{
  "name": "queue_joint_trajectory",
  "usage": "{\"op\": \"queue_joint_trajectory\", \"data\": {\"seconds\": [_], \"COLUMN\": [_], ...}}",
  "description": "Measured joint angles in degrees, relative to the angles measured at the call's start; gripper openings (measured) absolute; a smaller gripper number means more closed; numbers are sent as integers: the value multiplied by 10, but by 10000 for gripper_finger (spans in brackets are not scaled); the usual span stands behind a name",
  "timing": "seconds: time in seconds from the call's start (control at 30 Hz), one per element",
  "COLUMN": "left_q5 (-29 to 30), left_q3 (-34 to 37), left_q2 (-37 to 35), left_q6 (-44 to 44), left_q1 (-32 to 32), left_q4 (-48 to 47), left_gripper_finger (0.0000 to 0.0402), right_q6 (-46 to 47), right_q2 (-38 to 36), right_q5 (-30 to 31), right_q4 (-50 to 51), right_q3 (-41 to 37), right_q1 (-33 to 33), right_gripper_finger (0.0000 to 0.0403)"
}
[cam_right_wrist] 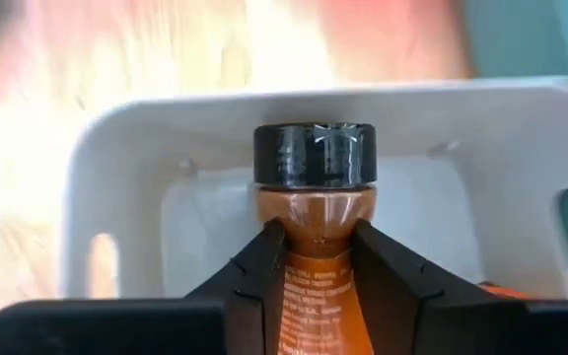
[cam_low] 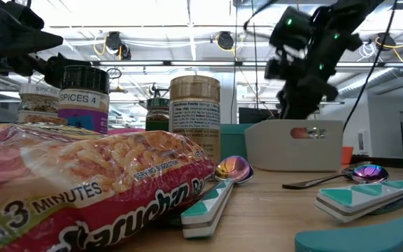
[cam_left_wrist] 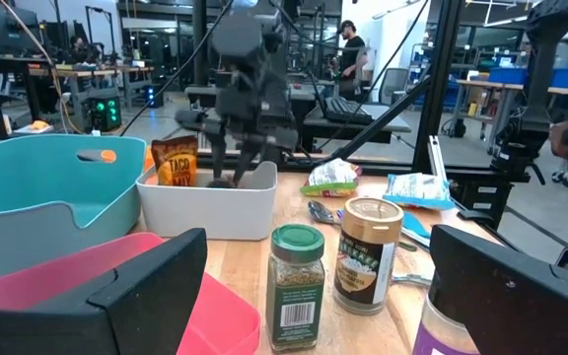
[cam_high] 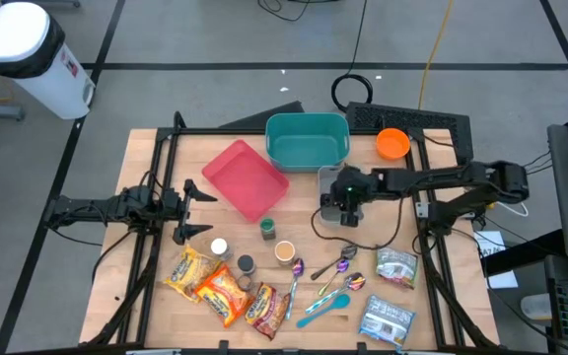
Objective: Pick & Place Food Item
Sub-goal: Put the orange spice bottle into the gray bin
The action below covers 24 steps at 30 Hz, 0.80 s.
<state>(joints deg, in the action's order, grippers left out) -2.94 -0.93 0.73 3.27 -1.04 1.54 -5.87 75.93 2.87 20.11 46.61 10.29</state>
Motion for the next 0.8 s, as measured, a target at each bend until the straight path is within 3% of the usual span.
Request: {"op": "queue_joint_trajectory", "data": {"seconds": [0.17, 0.4, 0.53, 0.8], "left_q5": [0, 0, 0, 0], "left_q3": [0, 0, 0, 0], "left_q2": [0, 0, 0, 0], "left_q6": [0, 0, 0, 0], "left_q1": [0, 0, 0, 0], "left_q4": [0, 0, 0, 0], "left_gripper_finger": [397, 397, 397, 397], "right_q6": [22, 37, 32, 50], "right_q2": [-86, -189, -193, -61], "right_q5": [2, -1, -1, -2], "right_q4": [-57, -251, -280, -99], "right_q3": [-40, -182, -195, -57], "right_q1": [-7, -10, -10, -9], "right_gripper_finger": [66, 3, 54, 220]}}
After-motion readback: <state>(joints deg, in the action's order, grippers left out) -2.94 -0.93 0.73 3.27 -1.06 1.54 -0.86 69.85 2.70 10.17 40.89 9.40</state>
